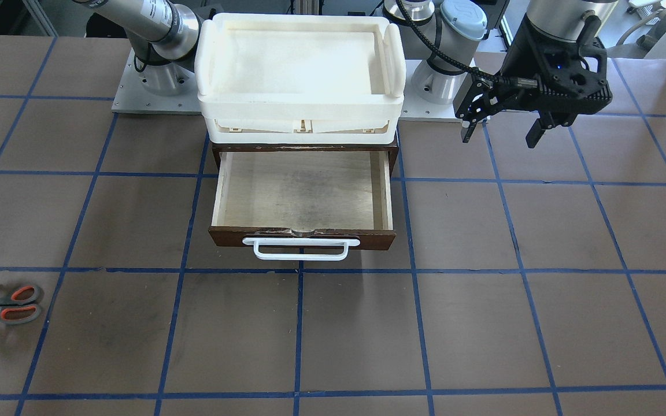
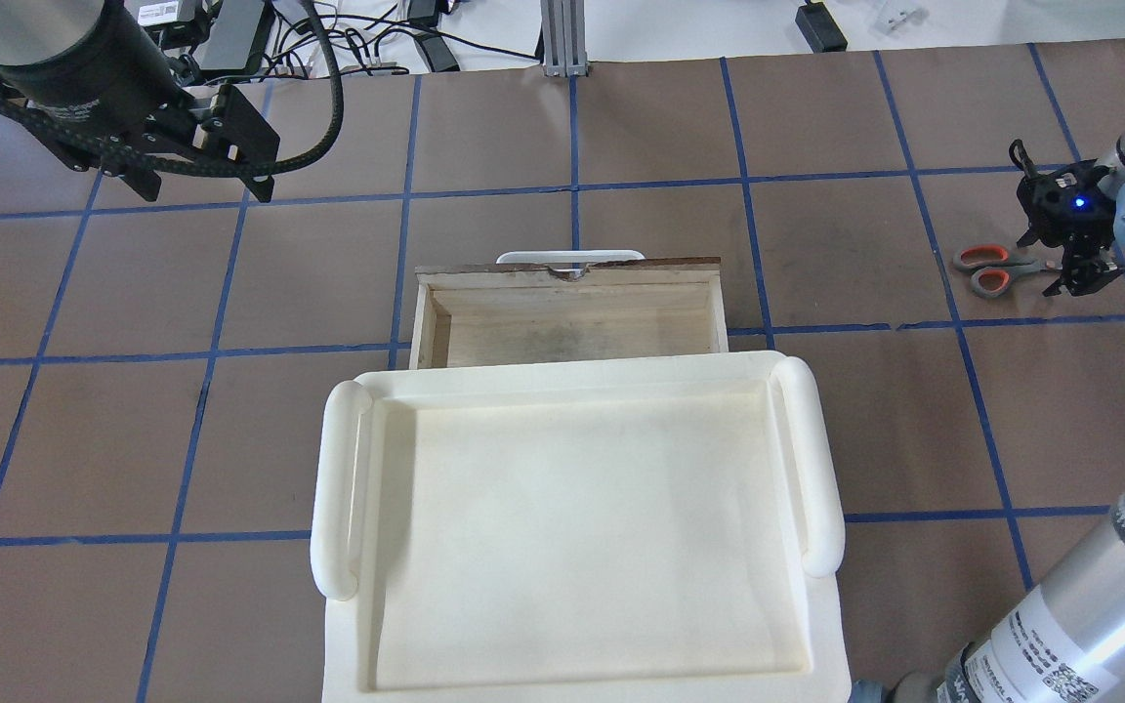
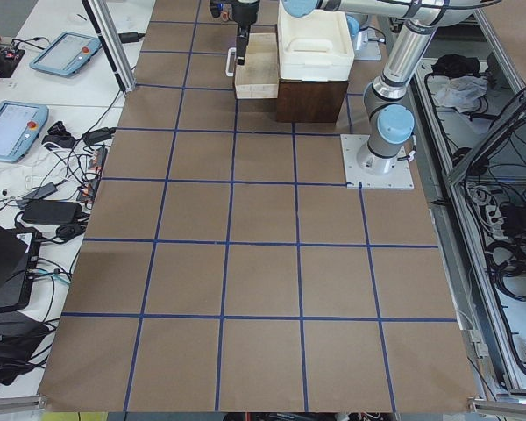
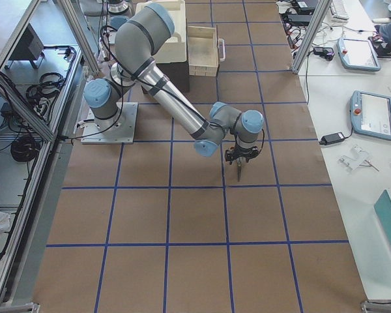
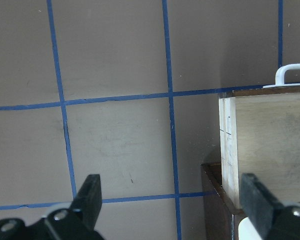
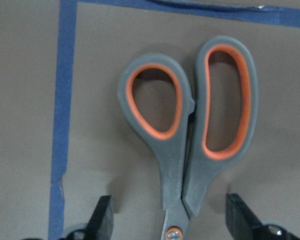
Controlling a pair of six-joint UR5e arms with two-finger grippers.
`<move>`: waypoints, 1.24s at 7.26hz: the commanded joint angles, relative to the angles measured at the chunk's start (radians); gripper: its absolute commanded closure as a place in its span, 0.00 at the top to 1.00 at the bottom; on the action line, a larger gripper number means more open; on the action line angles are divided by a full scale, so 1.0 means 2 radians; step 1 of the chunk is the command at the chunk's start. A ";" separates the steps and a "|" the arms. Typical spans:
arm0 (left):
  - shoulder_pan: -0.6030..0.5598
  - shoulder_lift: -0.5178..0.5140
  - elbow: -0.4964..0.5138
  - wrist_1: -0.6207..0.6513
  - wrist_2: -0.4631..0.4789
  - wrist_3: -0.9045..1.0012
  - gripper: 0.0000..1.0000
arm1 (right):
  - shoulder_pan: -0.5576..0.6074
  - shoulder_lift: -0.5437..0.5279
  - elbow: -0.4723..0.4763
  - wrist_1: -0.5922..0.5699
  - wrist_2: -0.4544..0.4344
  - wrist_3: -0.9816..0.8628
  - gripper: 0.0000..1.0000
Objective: Put scissors in drawer and close it
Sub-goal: 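Close the right gripper on the scissors blades and lift them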
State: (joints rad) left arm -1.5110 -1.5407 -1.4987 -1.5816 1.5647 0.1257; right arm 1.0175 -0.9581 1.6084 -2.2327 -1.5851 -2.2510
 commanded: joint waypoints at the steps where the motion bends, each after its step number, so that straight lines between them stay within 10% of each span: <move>1: 0.000 0.000 0.000 0.000 0.000 0.000 1.00 | -0.001 0.000 0.006 0.000 -0.002 0.003 0.72; 9: 0.000 0.002 -0.003 0.001 0.000 0.000 1.00 | 0.004 -0.006 0.007 0.001 -0.001 0.026 0.64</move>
State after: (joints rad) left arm -1.5110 -1.5386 -1.5028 -1.5802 1.5646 0.1258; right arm 1.0256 -0.9687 1.6230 -2.2306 -1.5877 -2.1978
